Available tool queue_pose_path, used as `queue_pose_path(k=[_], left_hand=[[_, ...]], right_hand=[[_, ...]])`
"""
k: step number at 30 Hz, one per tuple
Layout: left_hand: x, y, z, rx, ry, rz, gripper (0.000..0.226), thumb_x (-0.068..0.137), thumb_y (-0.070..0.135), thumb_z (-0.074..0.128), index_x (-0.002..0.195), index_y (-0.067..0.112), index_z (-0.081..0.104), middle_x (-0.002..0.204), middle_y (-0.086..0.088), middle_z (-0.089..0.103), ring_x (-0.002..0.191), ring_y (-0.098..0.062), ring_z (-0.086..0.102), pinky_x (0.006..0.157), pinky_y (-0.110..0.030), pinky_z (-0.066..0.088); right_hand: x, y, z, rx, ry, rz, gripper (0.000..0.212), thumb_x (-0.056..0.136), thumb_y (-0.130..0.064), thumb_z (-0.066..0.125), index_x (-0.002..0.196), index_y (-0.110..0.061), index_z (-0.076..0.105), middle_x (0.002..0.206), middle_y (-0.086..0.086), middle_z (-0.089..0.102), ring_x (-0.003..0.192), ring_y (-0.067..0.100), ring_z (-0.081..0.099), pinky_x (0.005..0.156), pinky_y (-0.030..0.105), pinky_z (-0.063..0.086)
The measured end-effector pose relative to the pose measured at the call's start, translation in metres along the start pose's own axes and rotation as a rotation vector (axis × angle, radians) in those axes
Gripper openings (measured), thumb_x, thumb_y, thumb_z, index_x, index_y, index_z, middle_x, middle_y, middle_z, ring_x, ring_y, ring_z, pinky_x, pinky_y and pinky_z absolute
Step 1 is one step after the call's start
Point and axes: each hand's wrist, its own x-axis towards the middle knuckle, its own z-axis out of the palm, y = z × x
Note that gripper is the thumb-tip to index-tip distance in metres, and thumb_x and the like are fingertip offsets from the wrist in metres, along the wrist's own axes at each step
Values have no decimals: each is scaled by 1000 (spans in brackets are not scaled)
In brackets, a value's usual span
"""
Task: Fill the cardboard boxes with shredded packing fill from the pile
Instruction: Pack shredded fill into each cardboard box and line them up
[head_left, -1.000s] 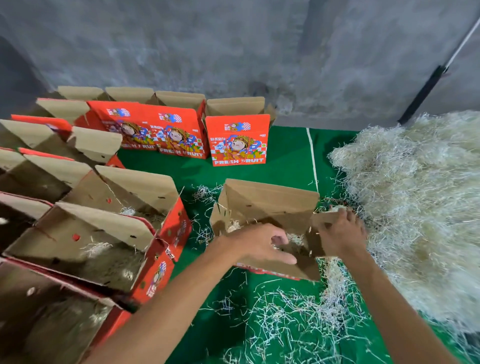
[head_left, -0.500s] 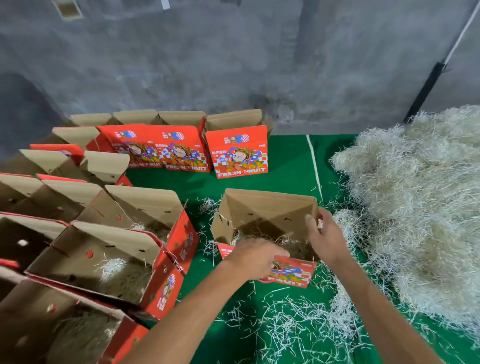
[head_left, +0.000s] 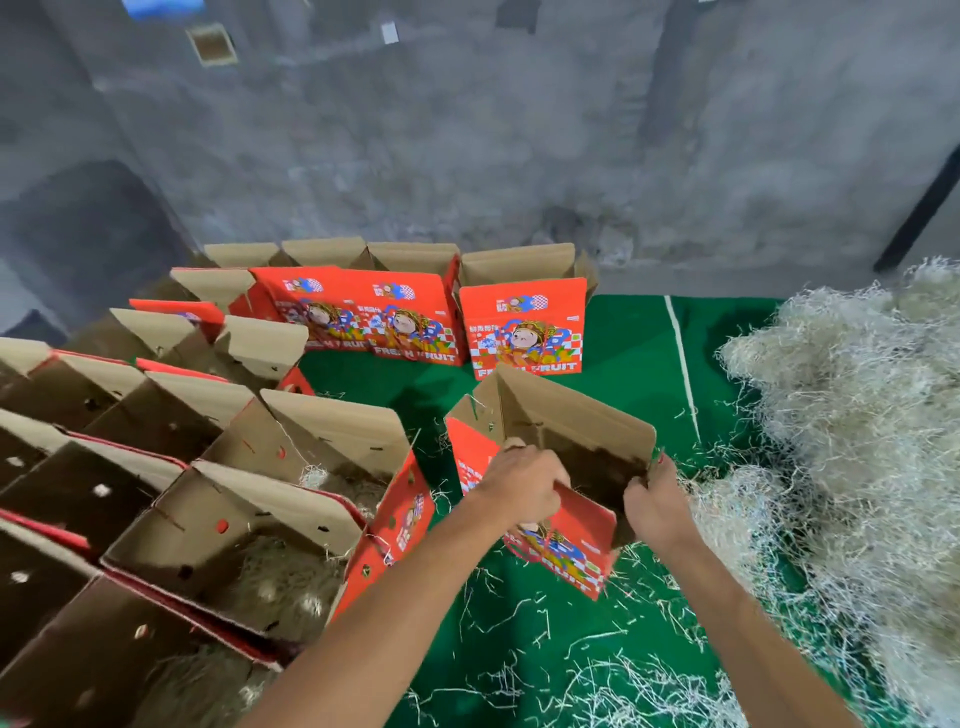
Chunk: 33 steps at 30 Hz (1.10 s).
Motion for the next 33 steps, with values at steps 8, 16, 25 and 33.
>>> queue_pose_path(k=[8, 16, 25, 33], left_hand=[[38, -69, -41, 4, -36, -127, 42, 82, 5, 54, 112, 24, 77, 112, 0, 75, 105, -23, 62, 104, -31, 40], [52, -148, -71, -55, -70, -332, 27, 85, 12, 54, 89, 17, 80, 82, 2, 76, 78, -16, 70, 82, -28, 56], [13, -243, -94, -96, -60, -543, 24, 88, 17, 53, 88, 9, 76, 91, -10, 72, 91, -28, 67, 84, -39, 55], [-2, -289, -100, -48, 6, -495, 32, 88, 16, 48, 97, 22, 78, 103, 0, 75, 98, -22, 66, 95, -38, 50]], right_hand=[[46, -58, 43, -102, -77, -4, 35, 94, -10, 40, 125, -10, 24, 100, 16, 61, 87, 36, 65, 82, 45, 54], [90, -122, 117, -212, -128, -104, 44, 94, -13, 41, 134, -17, 22, 85, 5, 58, 71, 23, 59, 58, 28, 40], [87, -187, 213, -247, -314, -169, 31, 95, -12, 43, 124, -13, 34, 102, 15, 65, 87, 35, 68, 86, 48, 56], [83, -215, 269, -120, -336, -105, 34, 97, -9, 44, 129, -15, 34, 101, 6, 63, 77, 20, 66, 66, 39, 59]])
